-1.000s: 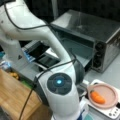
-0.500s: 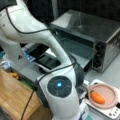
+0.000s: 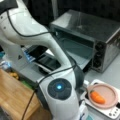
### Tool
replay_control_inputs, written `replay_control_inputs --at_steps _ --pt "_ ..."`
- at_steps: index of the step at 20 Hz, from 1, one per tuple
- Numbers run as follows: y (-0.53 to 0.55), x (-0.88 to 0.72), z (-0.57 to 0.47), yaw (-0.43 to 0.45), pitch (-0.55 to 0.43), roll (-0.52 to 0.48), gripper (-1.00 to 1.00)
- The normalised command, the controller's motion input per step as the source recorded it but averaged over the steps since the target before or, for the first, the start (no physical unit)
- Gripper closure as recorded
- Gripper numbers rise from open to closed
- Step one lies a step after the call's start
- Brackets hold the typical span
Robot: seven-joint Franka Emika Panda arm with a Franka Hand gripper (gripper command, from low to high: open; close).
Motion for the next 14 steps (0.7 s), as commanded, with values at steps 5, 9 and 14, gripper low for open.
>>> replay_control_inputs --at_steps 5,9,14 --pt "0.03 0.02 -0.09 -0.048 -0.063 -0.087 -1.0" --pt "0.04 0.02 -0.06 -0.04 -0.061 -0.085 -1.0" --pt "0.04 0.02 -0.04 -0.031 -0.063 -0.065 1.0"
